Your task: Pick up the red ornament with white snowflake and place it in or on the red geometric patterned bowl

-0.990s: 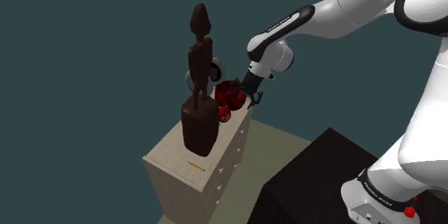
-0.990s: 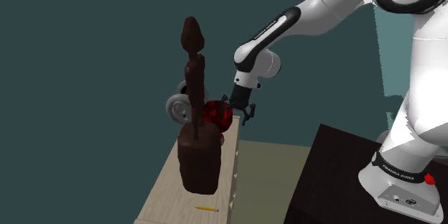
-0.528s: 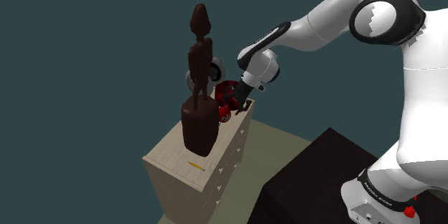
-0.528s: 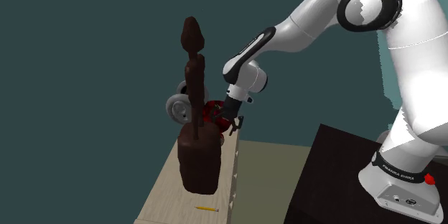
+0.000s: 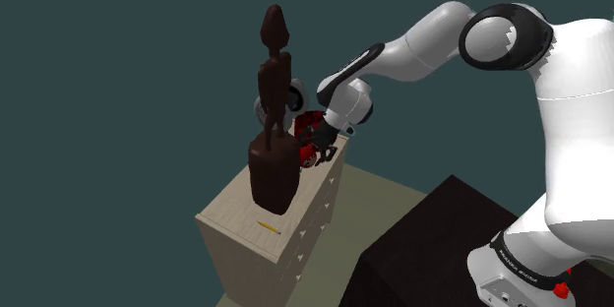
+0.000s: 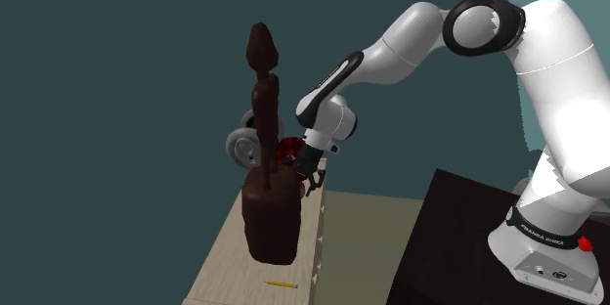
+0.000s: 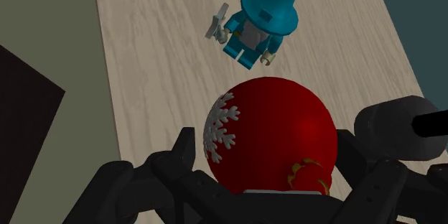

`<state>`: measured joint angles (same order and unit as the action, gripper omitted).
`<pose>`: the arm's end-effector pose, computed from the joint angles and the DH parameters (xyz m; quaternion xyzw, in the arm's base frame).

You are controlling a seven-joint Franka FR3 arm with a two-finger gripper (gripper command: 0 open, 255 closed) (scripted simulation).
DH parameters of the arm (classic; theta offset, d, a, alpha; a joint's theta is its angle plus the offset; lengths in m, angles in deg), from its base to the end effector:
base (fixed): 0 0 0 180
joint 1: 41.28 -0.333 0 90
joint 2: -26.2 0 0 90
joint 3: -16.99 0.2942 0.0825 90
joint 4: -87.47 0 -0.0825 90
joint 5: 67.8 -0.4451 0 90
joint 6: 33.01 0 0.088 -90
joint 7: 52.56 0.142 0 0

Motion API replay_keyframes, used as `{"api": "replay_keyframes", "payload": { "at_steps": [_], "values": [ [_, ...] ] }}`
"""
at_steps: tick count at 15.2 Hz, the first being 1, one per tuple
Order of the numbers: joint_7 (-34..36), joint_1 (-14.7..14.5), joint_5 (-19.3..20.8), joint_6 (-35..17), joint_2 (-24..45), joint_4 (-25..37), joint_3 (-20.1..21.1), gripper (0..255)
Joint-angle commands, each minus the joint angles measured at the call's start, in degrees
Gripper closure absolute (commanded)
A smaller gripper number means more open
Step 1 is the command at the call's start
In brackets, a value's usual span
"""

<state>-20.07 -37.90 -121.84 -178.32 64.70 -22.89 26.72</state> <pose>0.6281 0.0853 0.0351 -0.7574 0.5809 0.1351 0.2657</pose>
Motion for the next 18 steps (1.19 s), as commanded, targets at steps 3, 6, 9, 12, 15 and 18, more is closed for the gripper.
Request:
{"api": "replay_keyframes", "payload": {
  "at_steps": [3, 6, 9, 12, 15, 18],
  "values": [
    [-0.06, -0.11, -0.15, -0.27, 0.34, 0.19, 0.12, 0],
    [-0.06, -0.11, -0.15, -0.27, 0.34, 0.19, 0.12, 0],
    [-0.06, -0.11, -0.14, -0.27, 0.34, 0.19, 0.11, 255],
    [-0.06, -0.11, -0.13, -0.26, 0.35, 0.21, 0.1, 255],
    [-0.08, -0.09, -0.13, -0.25, 0.36, 0.21, 0.1, 255],
    [0.37, -0.18, 0.08, 0.05, -0.37, -0.12, 0.0, 255]
  ]
}}
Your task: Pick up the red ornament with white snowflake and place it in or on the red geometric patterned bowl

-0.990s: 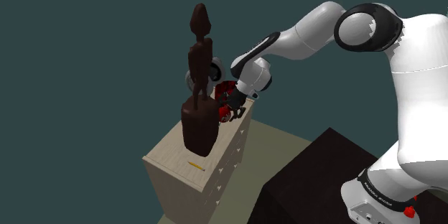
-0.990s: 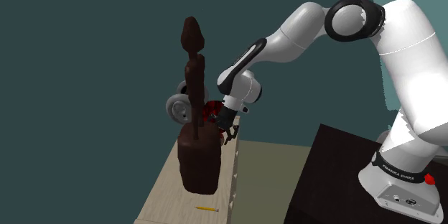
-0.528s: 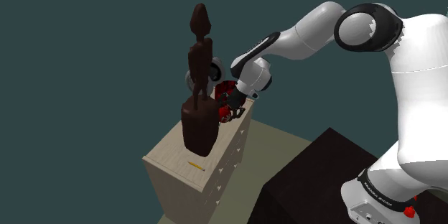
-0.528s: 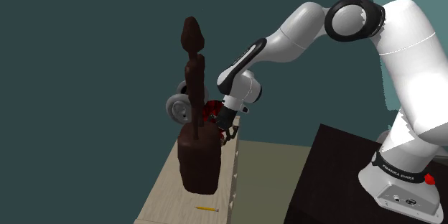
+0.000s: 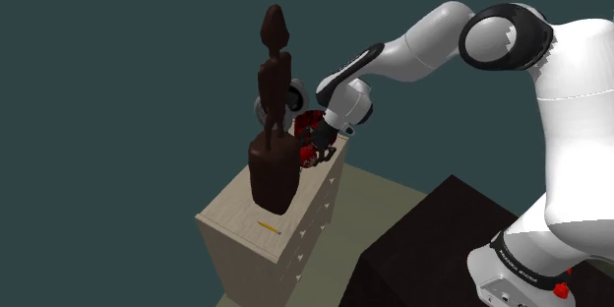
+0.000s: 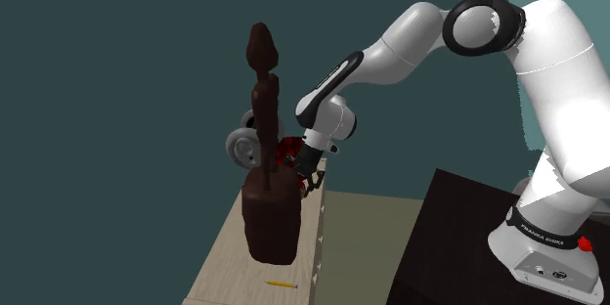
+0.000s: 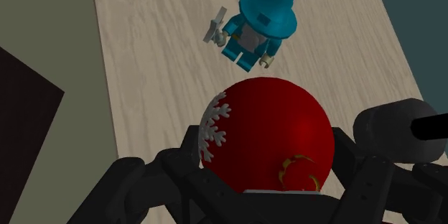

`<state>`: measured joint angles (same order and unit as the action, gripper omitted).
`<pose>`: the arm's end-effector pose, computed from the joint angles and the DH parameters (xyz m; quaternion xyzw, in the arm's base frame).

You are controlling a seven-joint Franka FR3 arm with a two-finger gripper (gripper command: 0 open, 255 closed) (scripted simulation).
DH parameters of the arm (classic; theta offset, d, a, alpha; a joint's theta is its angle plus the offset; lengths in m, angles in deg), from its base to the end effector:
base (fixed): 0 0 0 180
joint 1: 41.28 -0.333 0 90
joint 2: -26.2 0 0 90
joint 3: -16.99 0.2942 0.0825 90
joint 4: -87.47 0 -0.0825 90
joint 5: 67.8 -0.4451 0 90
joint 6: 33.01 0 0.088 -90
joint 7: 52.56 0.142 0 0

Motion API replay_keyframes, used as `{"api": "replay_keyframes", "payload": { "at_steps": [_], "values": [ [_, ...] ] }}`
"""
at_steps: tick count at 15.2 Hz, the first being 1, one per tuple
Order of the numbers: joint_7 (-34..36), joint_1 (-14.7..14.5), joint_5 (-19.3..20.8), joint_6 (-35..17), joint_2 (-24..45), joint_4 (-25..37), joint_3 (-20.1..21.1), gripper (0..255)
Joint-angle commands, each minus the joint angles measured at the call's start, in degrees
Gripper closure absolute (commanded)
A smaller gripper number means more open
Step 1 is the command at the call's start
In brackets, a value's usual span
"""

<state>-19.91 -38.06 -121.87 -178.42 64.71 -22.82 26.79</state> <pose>0.6285 0.0877 0.0356 -0.7574 0.5808 0.1350 0.2660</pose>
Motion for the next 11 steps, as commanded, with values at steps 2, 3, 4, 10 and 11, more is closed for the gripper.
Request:
{"api": "replay_keyframes", "payload": {
  "at_steps": [2, 3, 4, 10, 11],
  "values": [
    [1.08, -0.14, 0.59, 0.81, -1.78, -0.76, -0.31, 255],
    [1.53, -0.2, 0.83, 1.15, -2.47, -1.03, -0.43, 255],
    [1.97, -0.27, 1.08, 1.49, -3.15, -1.28, -0.55, 255],
    [4.71, -0.62, 2.67, 3.65, -7.15, -2.57, -1.25, 255],
    [5.18, -0.68, 2.95, 4.02, -7.8, -2.75, -1.37, 255]
  ]
}}
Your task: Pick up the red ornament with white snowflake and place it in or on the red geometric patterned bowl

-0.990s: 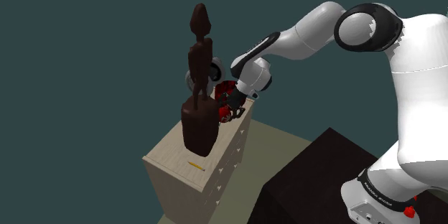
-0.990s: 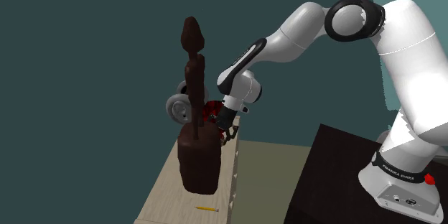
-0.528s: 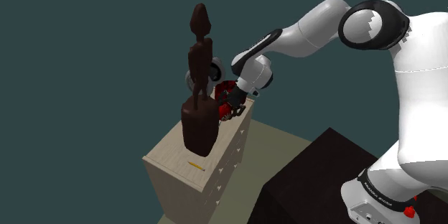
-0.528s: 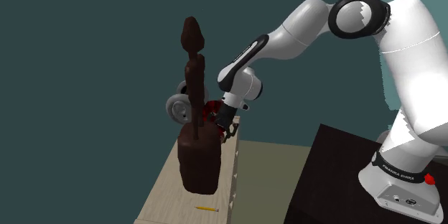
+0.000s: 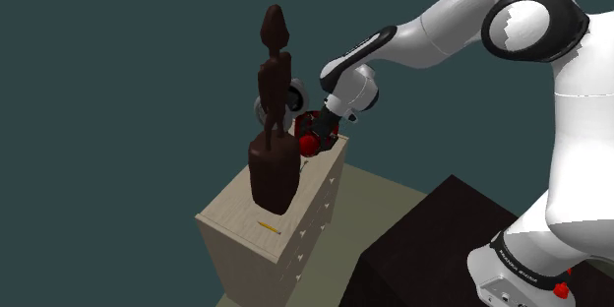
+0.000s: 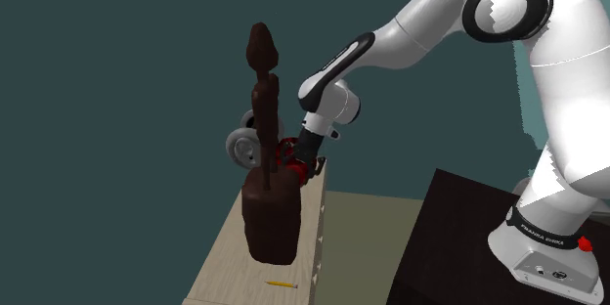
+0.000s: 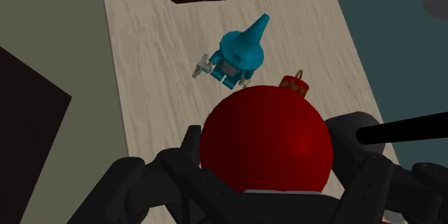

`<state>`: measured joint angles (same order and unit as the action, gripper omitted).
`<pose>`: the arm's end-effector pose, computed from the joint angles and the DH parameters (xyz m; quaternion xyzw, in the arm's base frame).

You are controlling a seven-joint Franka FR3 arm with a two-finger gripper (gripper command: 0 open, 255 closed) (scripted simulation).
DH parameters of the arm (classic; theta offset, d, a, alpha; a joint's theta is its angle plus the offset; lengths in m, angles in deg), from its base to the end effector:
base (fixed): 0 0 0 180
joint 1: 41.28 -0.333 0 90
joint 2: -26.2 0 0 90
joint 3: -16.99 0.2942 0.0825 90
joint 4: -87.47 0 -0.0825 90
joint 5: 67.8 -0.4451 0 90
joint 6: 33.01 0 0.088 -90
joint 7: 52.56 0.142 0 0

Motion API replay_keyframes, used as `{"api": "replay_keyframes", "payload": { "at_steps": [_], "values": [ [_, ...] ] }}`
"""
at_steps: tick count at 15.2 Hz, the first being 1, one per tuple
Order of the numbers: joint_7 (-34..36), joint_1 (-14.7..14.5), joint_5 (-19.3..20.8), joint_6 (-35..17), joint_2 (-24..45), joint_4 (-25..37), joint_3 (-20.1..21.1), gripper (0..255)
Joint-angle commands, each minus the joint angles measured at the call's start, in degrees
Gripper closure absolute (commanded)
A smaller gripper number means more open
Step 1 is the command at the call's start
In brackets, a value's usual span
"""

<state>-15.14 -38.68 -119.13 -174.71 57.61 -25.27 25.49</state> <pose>0.6352 0.0854 0.0922 -0.7573 0.5811 0.1348 0.2658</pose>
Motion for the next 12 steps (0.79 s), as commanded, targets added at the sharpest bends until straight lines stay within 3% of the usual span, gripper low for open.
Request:
{"api": "replay_keyframes", "payload": {
  "at_steps": [1, 12],
  "values": [
    [0.87, -0.11, 0.49, 0.69, -1.35, -0.46, -0.2, 255],
    [6.07, -0.58, 3.7, 5.15, -7.95, -1.48, -1.38, 255]
  ]
}}
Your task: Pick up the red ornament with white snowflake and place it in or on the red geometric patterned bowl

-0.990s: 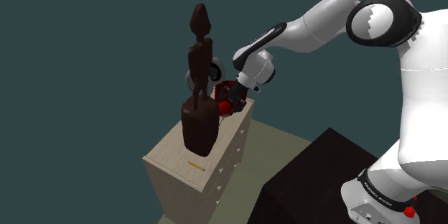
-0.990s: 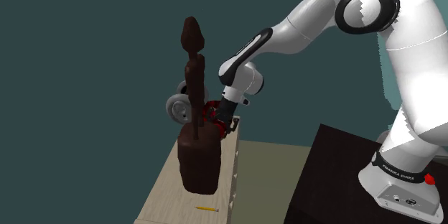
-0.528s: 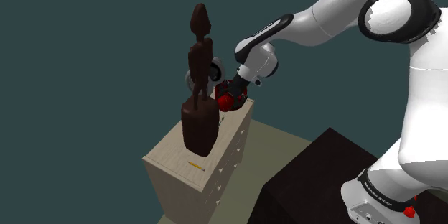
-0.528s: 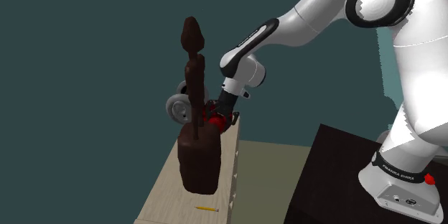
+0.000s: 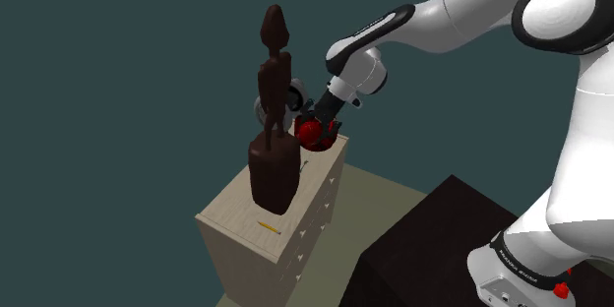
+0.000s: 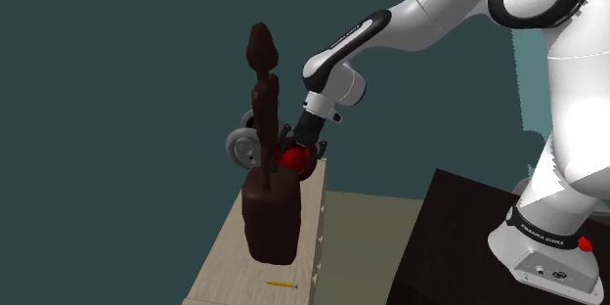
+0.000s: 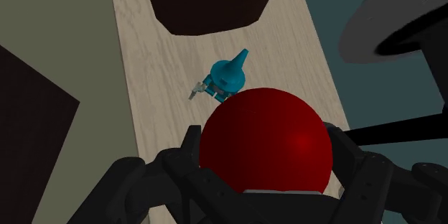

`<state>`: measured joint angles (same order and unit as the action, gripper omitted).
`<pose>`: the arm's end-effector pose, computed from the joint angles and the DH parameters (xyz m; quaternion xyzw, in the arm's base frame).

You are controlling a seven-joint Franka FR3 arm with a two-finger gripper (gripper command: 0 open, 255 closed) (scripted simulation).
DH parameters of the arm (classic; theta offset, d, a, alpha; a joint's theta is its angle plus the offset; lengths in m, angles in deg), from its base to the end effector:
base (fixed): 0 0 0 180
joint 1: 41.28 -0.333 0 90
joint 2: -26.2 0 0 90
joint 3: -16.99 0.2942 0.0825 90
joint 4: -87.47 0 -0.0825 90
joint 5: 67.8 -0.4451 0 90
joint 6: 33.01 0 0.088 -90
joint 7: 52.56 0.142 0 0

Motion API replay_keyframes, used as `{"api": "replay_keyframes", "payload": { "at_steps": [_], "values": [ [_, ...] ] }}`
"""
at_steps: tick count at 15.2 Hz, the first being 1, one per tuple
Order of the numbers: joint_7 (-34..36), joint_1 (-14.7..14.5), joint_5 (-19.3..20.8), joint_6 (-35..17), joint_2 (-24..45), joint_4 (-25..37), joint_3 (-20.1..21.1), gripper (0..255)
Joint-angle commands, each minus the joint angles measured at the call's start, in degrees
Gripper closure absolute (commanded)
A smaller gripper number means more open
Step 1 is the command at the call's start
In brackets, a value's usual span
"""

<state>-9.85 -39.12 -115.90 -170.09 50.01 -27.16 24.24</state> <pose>0.6399 0.0832 0.1570 -0.7573 0.5810 0.1348 0.2658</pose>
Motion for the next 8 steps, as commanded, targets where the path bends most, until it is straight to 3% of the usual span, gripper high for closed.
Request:
{"api": "replay_keyframes", "payload": {
  "at_steps": [1, 8],
  "values": [
    [1.26, -0.17, 0.77, 0.96, -0.91, 0.39, -0.22, 255],
    [4.55, -0.32, 2.84, 4.09, -4.6, 0.59, -0.85, 255]
  ]
}}
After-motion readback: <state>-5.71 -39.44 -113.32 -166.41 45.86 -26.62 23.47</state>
